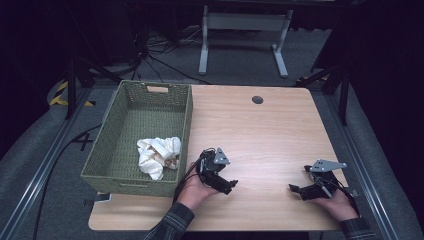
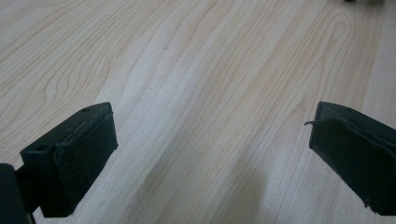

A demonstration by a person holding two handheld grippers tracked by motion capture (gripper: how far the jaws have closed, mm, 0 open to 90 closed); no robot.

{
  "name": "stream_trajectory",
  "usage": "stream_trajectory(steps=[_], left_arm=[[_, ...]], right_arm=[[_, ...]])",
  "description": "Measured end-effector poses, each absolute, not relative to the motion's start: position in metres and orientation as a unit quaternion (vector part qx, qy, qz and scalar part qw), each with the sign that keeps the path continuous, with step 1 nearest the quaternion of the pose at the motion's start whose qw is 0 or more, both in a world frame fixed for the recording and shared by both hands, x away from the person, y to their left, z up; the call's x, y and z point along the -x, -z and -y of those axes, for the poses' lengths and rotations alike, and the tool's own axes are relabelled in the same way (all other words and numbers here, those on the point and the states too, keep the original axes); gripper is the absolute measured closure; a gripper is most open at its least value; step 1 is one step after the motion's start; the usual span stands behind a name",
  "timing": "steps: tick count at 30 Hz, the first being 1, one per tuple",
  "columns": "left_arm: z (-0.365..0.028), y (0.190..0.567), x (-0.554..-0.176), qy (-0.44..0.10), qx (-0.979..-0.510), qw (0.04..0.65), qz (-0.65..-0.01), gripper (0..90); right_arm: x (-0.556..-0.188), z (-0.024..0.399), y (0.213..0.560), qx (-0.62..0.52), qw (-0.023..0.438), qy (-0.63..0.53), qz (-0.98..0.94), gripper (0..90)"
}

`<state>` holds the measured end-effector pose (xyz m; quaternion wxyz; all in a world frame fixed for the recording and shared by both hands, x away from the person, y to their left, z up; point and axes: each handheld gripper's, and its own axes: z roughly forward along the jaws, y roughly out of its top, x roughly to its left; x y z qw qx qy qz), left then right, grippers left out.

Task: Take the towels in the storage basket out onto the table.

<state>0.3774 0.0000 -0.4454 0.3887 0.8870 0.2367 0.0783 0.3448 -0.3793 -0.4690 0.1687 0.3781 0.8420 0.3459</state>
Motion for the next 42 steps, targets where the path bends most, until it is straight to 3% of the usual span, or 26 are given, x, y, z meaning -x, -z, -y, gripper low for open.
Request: stream_trajectory(steps=[42], left_arm=[[0.002,0.415,-0.379,-0.089,-0.882,0.398,-0.236,1.6]], right_arm=[[-0.345,0.379,0.469,-0.378,0.169,-0.345,-0.842,0.4]])
